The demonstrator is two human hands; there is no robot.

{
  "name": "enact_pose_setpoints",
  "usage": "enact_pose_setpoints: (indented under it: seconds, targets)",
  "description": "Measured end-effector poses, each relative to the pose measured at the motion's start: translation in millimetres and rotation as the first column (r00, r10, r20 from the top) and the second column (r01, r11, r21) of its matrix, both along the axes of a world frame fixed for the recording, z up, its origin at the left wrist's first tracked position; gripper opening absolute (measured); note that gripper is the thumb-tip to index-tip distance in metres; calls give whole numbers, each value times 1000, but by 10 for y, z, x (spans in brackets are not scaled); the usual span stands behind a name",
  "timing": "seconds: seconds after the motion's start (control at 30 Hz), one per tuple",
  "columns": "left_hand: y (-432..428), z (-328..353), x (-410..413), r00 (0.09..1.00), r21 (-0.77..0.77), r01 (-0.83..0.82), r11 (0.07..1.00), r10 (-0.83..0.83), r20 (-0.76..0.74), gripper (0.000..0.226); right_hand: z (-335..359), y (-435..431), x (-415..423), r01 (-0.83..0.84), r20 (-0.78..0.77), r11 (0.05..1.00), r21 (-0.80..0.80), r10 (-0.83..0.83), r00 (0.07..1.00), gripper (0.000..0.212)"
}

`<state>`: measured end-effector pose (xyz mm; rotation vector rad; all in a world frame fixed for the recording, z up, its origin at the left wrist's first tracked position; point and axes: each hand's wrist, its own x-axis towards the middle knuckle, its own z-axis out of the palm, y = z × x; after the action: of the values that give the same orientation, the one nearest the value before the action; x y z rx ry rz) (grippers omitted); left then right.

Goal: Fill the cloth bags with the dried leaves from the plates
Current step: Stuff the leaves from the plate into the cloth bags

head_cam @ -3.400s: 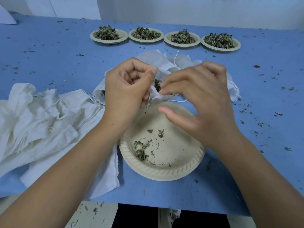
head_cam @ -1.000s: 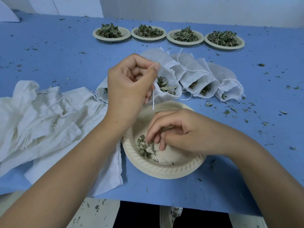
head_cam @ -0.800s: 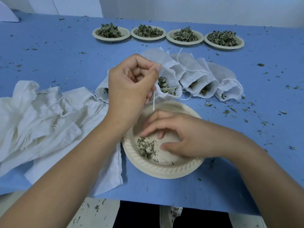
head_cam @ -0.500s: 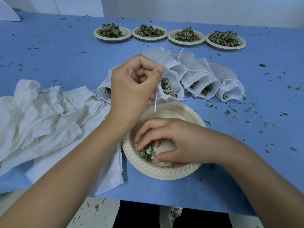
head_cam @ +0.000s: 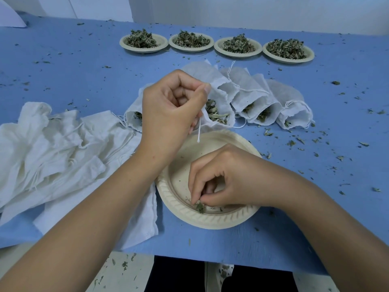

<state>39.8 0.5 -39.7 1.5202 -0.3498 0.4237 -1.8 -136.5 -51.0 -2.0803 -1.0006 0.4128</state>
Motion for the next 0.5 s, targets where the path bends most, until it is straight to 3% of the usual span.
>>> enact_pose_setpoints:
  seconds: [0.1,0.2,0.33,0.43,0.5]
  targets:
    - [0,-5,5,1000,-6,2,1000,-2,-5,22,44,-49,-5,26,-61,988,149,-17,998,13]
    - [-4,-8,4,1000,-8,10,1000,-10,-4,23,107,-93,-6,80,-116,889,451,-30,993,15]
    - [-8,-20,-2,999,24,44,999,-44,-1,23,164,-99,46,246,-213,558,793,-124,969,21]
    - [-11,-35,0,998,53,58,997,-59,12,22,190,-129,97,447,-400,295,845,-208,893,22]
    - [-16,-41,-6,997,78,68,995,-71,26,22,191,-133,109,511,-461,209,834,-248,852,12]
